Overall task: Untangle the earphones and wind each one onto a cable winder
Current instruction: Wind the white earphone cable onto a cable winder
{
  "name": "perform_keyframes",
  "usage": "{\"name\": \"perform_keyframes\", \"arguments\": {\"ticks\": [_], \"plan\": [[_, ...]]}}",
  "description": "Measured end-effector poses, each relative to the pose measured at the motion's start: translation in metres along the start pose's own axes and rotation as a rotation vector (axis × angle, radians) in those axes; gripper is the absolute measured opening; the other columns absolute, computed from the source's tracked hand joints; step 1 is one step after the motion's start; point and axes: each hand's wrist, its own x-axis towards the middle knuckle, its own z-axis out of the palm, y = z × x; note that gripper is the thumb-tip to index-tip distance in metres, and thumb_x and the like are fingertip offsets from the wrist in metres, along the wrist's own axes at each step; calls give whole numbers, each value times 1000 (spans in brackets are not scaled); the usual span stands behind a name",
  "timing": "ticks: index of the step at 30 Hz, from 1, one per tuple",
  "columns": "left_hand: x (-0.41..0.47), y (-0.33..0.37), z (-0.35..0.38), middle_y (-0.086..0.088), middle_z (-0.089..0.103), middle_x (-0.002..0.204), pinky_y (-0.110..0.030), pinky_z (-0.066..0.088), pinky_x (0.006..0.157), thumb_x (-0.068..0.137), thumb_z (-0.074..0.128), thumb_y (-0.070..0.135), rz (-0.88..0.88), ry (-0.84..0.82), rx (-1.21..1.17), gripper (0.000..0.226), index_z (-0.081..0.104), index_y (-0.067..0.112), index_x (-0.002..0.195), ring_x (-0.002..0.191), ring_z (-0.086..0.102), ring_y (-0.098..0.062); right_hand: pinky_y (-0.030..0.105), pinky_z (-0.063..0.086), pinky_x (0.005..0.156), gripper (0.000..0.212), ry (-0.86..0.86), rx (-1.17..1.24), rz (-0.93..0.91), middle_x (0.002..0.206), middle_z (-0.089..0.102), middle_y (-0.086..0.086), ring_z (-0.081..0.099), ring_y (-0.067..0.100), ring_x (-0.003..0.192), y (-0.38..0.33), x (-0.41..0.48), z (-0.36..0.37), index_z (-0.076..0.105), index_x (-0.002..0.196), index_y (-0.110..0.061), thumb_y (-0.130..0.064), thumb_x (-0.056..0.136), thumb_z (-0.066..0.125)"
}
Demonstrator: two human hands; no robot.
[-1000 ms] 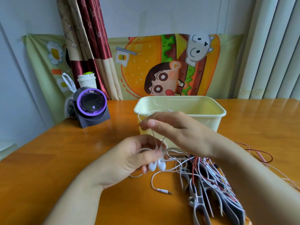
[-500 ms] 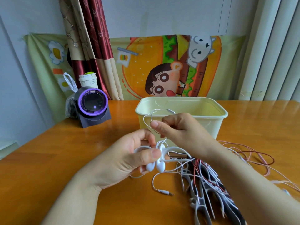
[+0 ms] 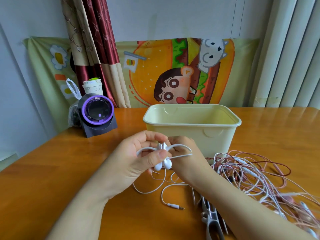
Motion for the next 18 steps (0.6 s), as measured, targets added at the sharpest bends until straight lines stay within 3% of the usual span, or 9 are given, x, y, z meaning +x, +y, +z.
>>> {"name": "perform_keyframes", "arguments": {"ticks": [3,5,7,10,12,18], "plan": [[-1,2,1,8,70,90,-15,44,51,61,76,44,20,-14,14,29,74,35,89,65,61,-6,30,34,55,28,9,-157,-41,53,48,4,37,21,55,-5,3,-4,47,55,-17,-32,79,53],[-2,2,2,11,69,98,-15,43,51,58,82,50,43,-30,3,31,73,36,84,67,61,-6,31,40,59,30,46,-89,-70,55,52,8,41,23,55,-7,2,-5,53,59,-11,-35,77,49],[-1,2,2,8,71,95,-15,44,50,57,84,54,57,-19,-13,31,71,37,80,65,62,-6,29,43,66,33,48,-23,-40,60,57,10,49,20,57,-7,2,-3,58,67,-6,-29,90,58],[1,0,0,3,70,73,-14,44,49,51,85,60,75,29,-40,41,67,34,76,58,61,-6,33,31,53,52,98,110,1,47,33,-2,25,11,48,-9,2,-4,38,53,-6,-30,98,48],[0,-1,-2,1,69,69,-14,44,49,51,86,59,79,40,-45,39,66,35,73,56,59,-6,27,20,48,55,135,158,11,45,23,-6,20,10,48,-12,0,-5,28,50,-13,-33,98,47],[1,0,-6,-10,68,78,-15,44,51,59,78,39,85,137,-162,18,68,31,71,56,55,-7,20,19,44,54,79,192,-35,53,23,3,19,9,48,-16,-6,-6,37,61,6,-33,98,48]]}}
